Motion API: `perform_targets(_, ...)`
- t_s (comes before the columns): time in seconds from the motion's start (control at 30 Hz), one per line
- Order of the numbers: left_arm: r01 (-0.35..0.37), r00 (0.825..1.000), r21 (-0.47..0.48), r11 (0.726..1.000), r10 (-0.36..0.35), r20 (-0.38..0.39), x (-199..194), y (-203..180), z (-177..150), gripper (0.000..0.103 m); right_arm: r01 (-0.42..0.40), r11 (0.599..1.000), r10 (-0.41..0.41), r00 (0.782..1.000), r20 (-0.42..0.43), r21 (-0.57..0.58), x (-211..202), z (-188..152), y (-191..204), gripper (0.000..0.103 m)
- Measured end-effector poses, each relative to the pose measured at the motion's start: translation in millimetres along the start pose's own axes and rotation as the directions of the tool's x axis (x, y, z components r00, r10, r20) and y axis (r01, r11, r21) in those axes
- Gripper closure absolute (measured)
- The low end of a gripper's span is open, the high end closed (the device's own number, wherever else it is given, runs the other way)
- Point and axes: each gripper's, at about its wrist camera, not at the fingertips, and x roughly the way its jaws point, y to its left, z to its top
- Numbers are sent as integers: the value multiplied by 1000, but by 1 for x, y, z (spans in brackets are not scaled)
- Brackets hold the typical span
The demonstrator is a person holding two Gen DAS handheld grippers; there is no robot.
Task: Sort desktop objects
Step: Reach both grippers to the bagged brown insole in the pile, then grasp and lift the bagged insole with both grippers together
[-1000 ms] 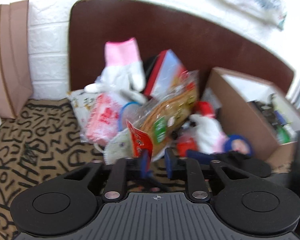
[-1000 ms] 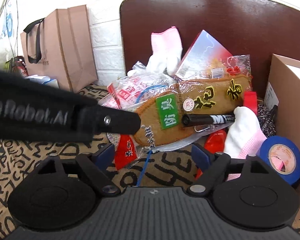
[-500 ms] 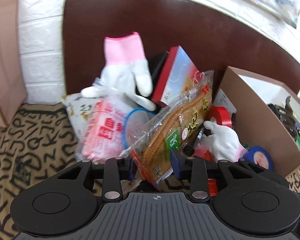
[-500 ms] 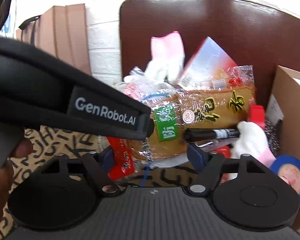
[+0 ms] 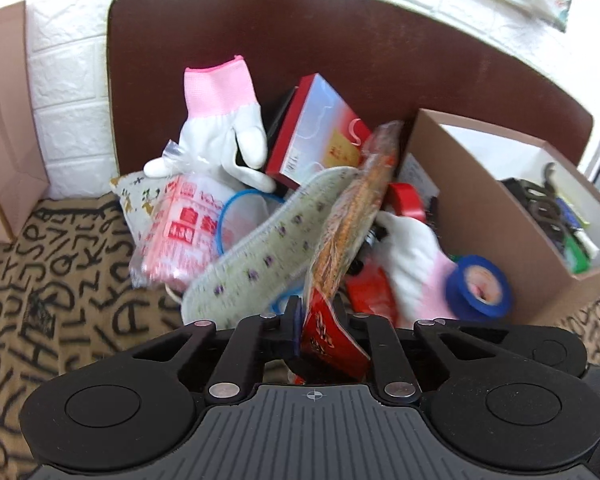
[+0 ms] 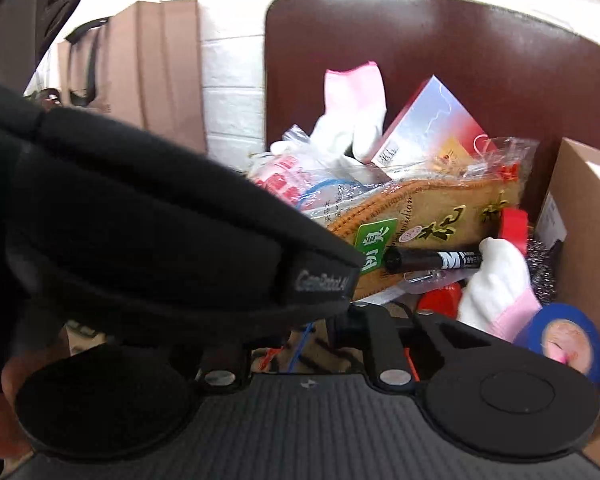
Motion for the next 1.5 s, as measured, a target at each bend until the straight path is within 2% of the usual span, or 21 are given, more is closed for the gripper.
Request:
perform_targets(0.23,35,999,-20,999,-36,-23,-50,-27,-42,95,-77,997,77,997,-28,17,-66,-28,5,83)
perform_targets(0.5,84,994,-86,993,-90,-67,-94,-63,-95,93,-88,996,90,993,-71,34,-142,-67,14,87)
perform_targets(0.6,97,990,-100,990,-106,-90,-107,-75,-114,92,-93,995,95,992,-87,27,-160,-79,19,88)
perform_targets(0.63,96,990,-96,991,-105,-97,-111,-80,-121,89,-98,995,99,991,-95,23,-168,-84,20,88)
perform_targets(0.67,94,989,-93,991,-104,-109,-115,-84,-128,74,-103,994,105,989,-102,18,-175,-89,20,88)
perform_targets(0.73,79,986,-107,991,-93,-135,-119,-87,-143,55,-130,991,131,984,-122,18,-187,-101,22,88)
perform_targets(0.77,63,986,-117,991,-80,-148,-120,-86,-150,41,-140,990,141,981,-130,18,-194,-108,24,87)
perform_targets(0.8,50,985,-126,991,-70,-156,-121,-85,-155,36,-143,990,143,980,-139,13,-197,-112,25,87)
perform_targets(0.83,35,985,-136,990,-57,-165,-123,-83,-160,28,-143,990,142,979,-149,3,-199,-116,27,83)
perform_targets(0.87,23,985,-147,989,-48,-168,-125,-80,-164,25,-142,990,141,979,-150,2,-201,-119,28,73)
perform_targets(0.9,14,985,-159,987,-41,-168,-128,-76,-166,23,-137,990,137,979,-149,10,-203,-122,28,58)
perform_targets(0.93,2,986,-171,985,-30,-164,-131,-71,-167,20,-135,991,137,980,-144,21,-205,-124,29,49)
perform_targets(0.97,-11,988,-180,984,-18,-155,-135,-67,-167,18,-138,990,141,980,-140,30,-207,-125,29,36)
perform_targets(1.13,-44,994,-209,977,21,-109,-139,-46,-154,12,-138,990,141,983,-116,32,-205,-122,30,30)
perform_targets(1.27,-57,992,-214,975,32,-121,-116,-35,-140,13,-130,989,137,984,-114,70,-191,-115,21,29)
perform_targets(1.37,-37,990,-217,975,7,-138,-99,-31,-131,13,-101,991,112,986,-122,92,-178,-110,13,29)
perform_targets(1.5,-33,988,-189,981,3,-155,-80,-31,-122,14,-110,985,126,984,-123,131,-161,-103,2,29)
